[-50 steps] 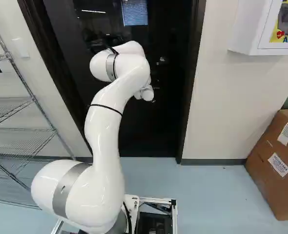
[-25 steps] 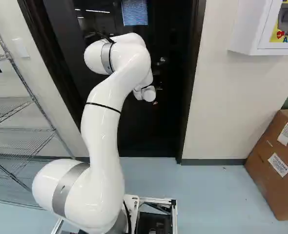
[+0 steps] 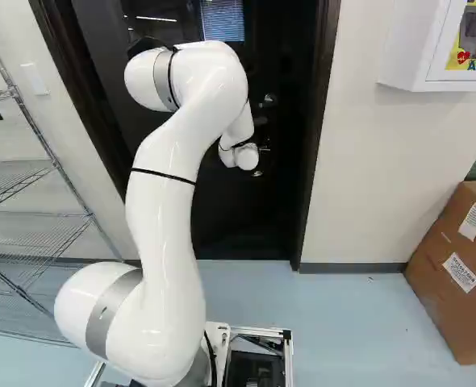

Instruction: Open the door and move inside

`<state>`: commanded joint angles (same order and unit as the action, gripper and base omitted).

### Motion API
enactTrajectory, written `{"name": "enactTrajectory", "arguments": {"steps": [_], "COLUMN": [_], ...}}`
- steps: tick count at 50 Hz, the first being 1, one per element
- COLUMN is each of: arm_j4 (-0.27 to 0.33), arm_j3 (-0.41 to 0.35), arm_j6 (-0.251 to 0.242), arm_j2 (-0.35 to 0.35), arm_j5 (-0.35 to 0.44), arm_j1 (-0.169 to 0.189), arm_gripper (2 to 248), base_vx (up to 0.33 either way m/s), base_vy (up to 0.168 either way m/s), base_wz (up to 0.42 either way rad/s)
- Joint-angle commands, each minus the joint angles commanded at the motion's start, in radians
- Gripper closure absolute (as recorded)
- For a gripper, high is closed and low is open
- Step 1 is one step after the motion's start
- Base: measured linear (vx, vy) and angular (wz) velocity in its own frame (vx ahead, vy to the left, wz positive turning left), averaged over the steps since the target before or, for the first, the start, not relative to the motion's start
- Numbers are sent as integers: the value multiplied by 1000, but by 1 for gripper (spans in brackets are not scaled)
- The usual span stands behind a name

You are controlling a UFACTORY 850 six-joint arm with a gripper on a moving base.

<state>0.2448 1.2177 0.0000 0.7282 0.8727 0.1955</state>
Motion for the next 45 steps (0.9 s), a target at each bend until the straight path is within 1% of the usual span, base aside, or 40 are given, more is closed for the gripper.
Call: {"name": "enactTrajectory", "arguments": {"steps": [32, 45], "arm_j4": [0, -9], "arm_j3": [-198, -275], "arm_j6": [0, 0], "arm_j2": [-143, -200], "arm_j5": [0, 0], "arm_j1": [20, 27], "arm_gripper": [3, 3], "base_vx": [0, 0], "base_vy": [0, 0], "base_wz": [0, 0]}}
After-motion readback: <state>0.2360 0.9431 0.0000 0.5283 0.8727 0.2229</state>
